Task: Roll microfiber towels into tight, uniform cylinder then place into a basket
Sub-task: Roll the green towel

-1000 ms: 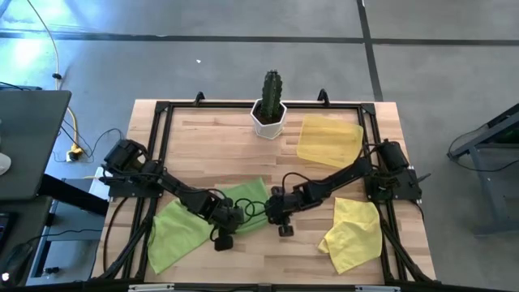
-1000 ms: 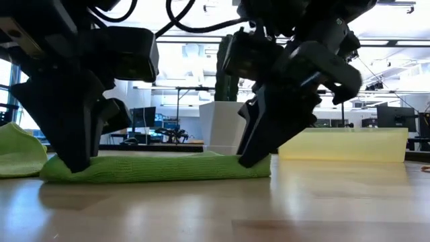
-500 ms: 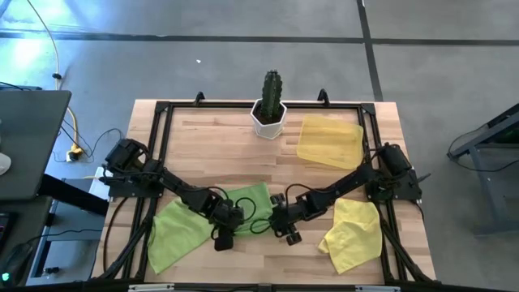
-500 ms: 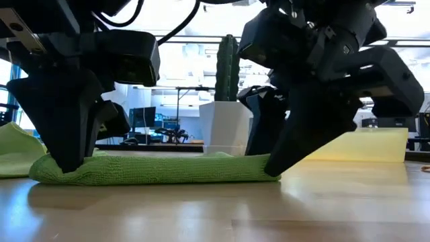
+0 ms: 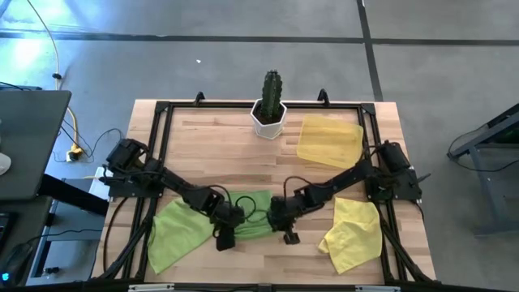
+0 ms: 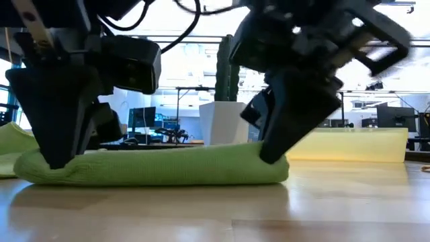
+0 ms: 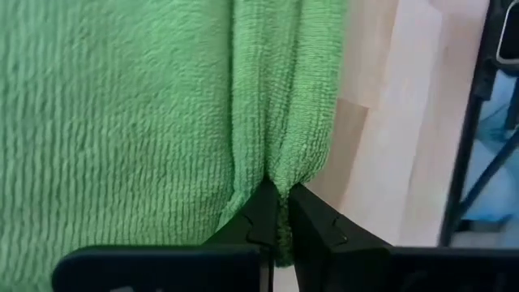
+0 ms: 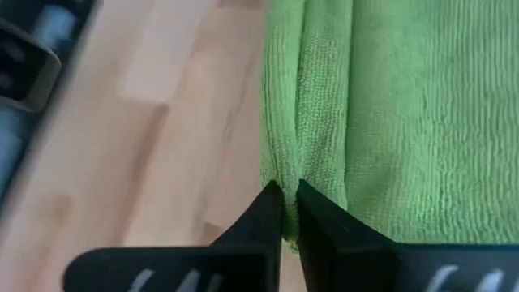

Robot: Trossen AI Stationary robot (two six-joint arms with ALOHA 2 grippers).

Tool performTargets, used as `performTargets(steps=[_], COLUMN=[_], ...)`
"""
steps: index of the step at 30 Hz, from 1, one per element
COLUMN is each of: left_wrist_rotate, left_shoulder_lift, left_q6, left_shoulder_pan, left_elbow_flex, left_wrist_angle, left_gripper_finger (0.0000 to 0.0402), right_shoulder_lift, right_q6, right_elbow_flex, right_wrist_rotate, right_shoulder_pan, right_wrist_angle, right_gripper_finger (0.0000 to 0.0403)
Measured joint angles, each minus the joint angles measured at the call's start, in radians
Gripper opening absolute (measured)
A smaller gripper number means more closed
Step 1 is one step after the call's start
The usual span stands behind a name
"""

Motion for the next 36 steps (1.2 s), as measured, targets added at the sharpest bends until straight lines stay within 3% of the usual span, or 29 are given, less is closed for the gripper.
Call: performTargets(steps=[6,13,19,27,30,36], left_wrist_rotate=[0.067,0.103,0.03,-0.126,-0.133,-0.134], left_shoulder_lift=[-0.001,-0.03,-0.048,-0.035,-0.026,-0.024], left_q6=[-0.103,-0.172,-0.212,-0.283,-0.282,-0.277], left_shoulder_pan=[0.016,0.051,0.066,0.075,0.075,0.076], left_elbow_flex=[0.0,-0.001,0.001,0.004,0.005,0.005], left_wrist_angle=[0.0,-0.007,-0.03,-0.115,-0.122,-0.124], left_gripper_finger=[0.0011,0.0012,0.0012,0.0017,0.0017,0.0017], right_shoulder_lift=[0.0,0.004,0.023,0.035,0.036,-0.036], right_q6=[0.193,0.345,0.355,0.343,0.302,0.207], right_elbow_flex=[0.0,0.0,0.002,0.003,0.002,-0.005], right_wrist_rotate=[-0.14,-0.135,-0.062,-0.052,-0.052,-0.041], right_shoulder_pan=[-0.062,-0.085,-0.077,-0.073,-0.072,-0.072], right_wrist_angle=[0.039,0.007,-0.043,-0.032,-0.028,-0.066], right_gripper_finger=[0.0008,0.0002,0.0002,0.0002,0.0005,0.0066])
